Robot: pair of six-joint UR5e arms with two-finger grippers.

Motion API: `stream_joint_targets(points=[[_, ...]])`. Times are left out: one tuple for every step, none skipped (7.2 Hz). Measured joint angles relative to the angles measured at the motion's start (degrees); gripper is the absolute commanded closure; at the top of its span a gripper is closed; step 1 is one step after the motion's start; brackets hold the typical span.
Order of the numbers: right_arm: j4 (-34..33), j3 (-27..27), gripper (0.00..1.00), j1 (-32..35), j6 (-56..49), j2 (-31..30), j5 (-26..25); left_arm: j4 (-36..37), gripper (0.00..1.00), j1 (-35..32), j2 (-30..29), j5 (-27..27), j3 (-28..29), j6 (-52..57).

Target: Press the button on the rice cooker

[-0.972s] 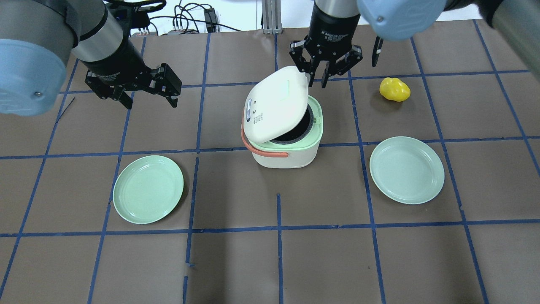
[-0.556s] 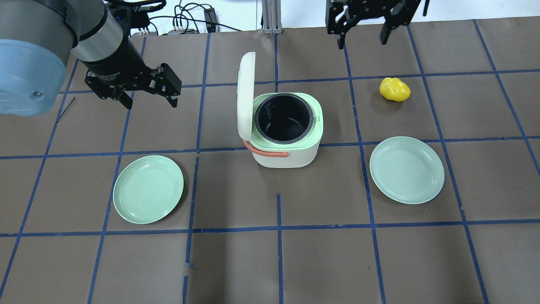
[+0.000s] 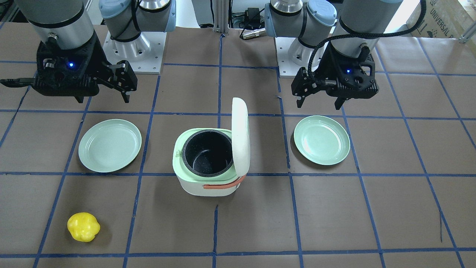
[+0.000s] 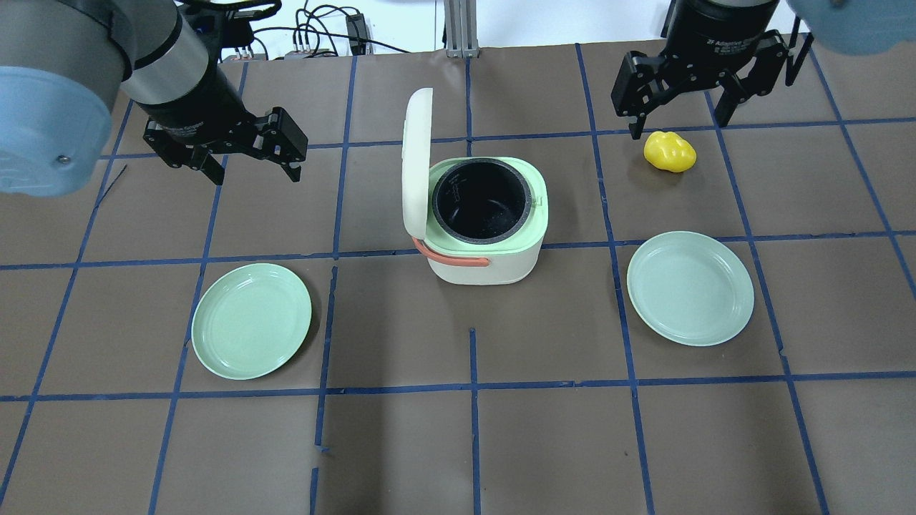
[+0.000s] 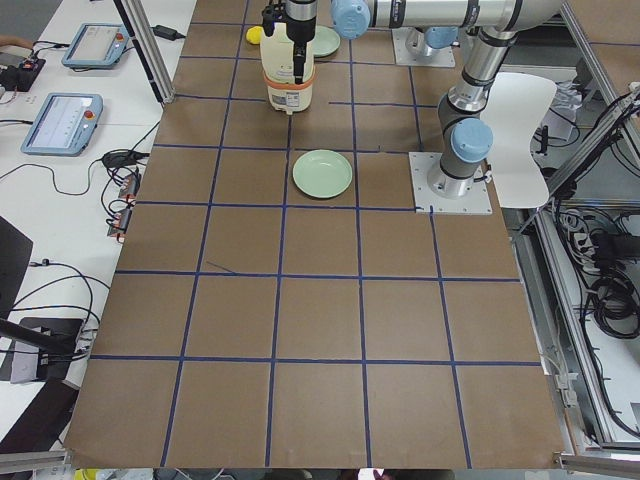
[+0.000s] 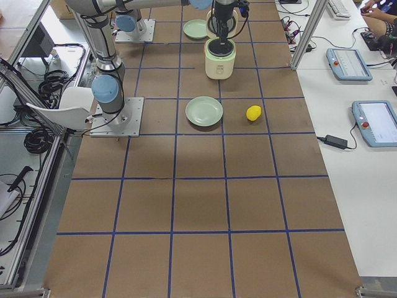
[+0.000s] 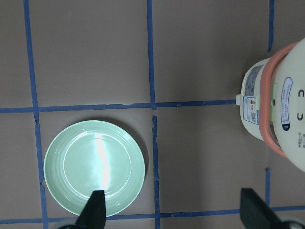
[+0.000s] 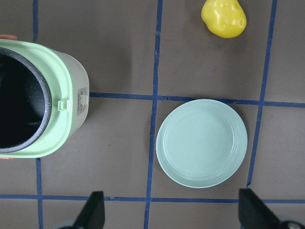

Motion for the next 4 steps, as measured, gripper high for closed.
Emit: stream_joint_targets(points=[[-0.6,1.4,0.00,-0.2,-0.2,-0.8,0.0,0.0,0.00,0.0,0.0,0.0,0.0,0.0],[-0.8,1.5,0.00,-0.3,-0.2,-0.8,0.0,0.0,0.00,0.0,0.0,0.0,0.0,0.0],[-0.9,1.2,0.00,-0.3,-0.2,-0.6,0.1,0.0,0.00,0.0,0.0,0.0,0.0,0.0],[-1.0,0.8,0.00,-0.2,-0.2,-0.4,0.2,0.0,0.00,0.0,0.0,0.0,0.0,0.0]])
